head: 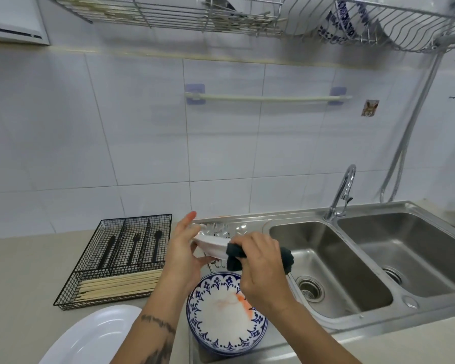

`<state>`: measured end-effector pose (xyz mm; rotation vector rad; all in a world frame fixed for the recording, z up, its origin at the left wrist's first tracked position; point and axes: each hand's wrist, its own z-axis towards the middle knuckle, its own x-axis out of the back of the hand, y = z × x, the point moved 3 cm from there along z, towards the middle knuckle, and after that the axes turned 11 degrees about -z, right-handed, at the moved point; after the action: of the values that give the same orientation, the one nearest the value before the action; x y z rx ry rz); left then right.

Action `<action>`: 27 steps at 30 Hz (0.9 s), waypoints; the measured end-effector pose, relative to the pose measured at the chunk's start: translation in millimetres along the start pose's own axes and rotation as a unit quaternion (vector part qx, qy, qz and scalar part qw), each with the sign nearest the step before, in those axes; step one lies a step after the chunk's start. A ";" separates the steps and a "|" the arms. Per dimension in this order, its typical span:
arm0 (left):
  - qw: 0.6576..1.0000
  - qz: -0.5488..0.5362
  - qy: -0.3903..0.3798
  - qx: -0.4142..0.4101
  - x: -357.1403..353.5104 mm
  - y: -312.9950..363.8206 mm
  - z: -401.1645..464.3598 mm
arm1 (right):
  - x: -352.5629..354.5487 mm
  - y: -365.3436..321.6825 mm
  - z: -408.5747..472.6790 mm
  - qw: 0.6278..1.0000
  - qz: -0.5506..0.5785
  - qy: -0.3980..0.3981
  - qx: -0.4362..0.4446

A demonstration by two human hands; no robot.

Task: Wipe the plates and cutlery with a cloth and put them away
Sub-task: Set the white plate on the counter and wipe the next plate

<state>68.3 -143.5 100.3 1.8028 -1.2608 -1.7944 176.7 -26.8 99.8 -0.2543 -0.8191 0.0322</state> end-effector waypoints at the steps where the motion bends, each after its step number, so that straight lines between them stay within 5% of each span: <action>1: 0.999 0.003 0.039 -0.010 -0.2 3.7 1.4 | -2.6 0.1 -4.3 0.999 0.013 -0.038 0.019; 5: 0.991 0.049 0.110 -0.054 5.5 13.8 0.7 | -12.6 13.9 -22.2 0.981 0.119 -0.155 -0.005; 10: 0.990 0.083 0.083 -0.082 7.9 1.3 -5.4 | -3.4 28.1 -1.7 0.975 0.180 -0.059 -0.117; 13: 0.990 0.097 0.056 -0.090 0.0 -13.4 -5.9 | -7.2 18.0 11.5 0.984 0.134 -0.070 -0.089; 17: 0.994 0.041 0.050 -0.090 -11.8 -20.0 -4.1 | -19.9 21.7 1.9 0.975 -0.039 -0.218 -0.029; 27: 0.996 -0.035 0.064 -0.054 -44.2 -58.8 6.2 | -24.5 66.6 -7.3 0.930 0.026 -0.361 0.061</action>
<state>91.3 -75.1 84.6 1.8905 -1.0445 -1.7172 169.9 33.1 61.7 -0.1415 -1.5379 0.2381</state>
